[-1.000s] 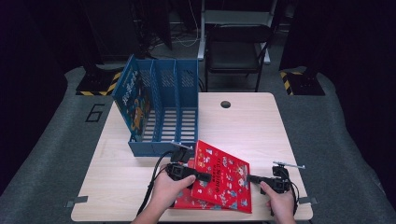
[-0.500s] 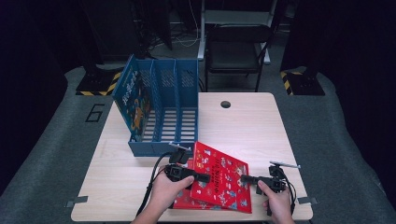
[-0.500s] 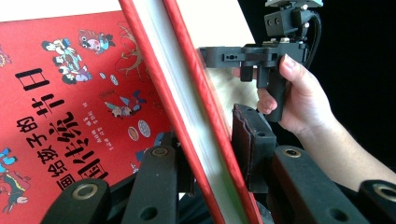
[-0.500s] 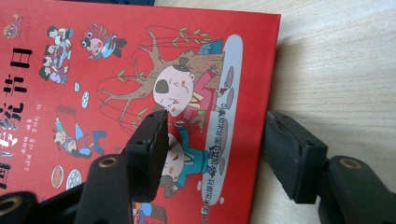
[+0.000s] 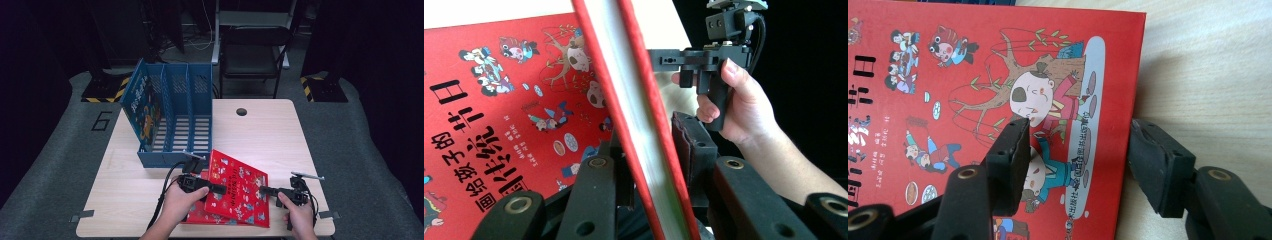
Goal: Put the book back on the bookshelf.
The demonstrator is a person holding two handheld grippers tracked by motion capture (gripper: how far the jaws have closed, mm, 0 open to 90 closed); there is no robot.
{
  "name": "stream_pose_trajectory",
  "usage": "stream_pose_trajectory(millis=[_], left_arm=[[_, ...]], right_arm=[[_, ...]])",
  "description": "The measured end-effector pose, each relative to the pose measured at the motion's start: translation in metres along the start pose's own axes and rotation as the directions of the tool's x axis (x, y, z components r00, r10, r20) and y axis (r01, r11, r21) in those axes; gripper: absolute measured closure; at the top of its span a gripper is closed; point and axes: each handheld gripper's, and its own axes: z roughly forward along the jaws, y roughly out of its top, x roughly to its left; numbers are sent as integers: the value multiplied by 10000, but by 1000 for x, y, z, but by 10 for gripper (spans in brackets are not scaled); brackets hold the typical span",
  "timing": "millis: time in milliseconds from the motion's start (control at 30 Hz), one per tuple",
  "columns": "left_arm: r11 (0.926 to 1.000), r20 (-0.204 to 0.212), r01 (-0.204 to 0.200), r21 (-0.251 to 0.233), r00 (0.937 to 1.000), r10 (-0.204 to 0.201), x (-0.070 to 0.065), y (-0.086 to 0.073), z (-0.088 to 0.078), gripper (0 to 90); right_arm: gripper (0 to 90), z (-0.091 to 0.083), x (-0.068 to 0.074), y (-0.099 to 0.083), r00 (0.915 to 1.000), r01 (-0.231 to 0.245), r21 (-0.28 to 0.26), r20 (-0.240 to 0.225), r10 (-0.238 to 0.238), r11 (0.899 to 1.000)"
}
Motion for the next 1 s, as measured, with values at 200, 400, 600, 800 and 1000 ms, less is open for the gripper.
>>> stream_pose_trajectory(millis=[200, 400, 600, 800, 1000], left_arm=[[10000, 177, 43, 34, 9998, -44, -1, 1, -1, 748], [9998, 447, 206, -36, 9988, -204, -2, 3, -2, 756], [10000, 331, 14, -55, 9995, -12, -5, 4, -5, 762], [9999, 453, -81, -113, 9989, 86, -6, 5, -7, 765], [9998, 491, -113, -187, 9987, 122, -9, 8, -13, 772]], right_arm=[[430, -5, 5, 2, 9996, 217, -221, 189, -213, 9995], [436, -10, 7, 5, 9987, 451, -461, 268, -439, 9979], [440, -11, 10, 6, 9981, 555, -579, 303, -538, 9968], [440, -13, 14, 6, 9976, 640, -657, 318, -620, 9958], [445, -16, 17, 9, 9967, 801, -768, 192, -788, 9938]])
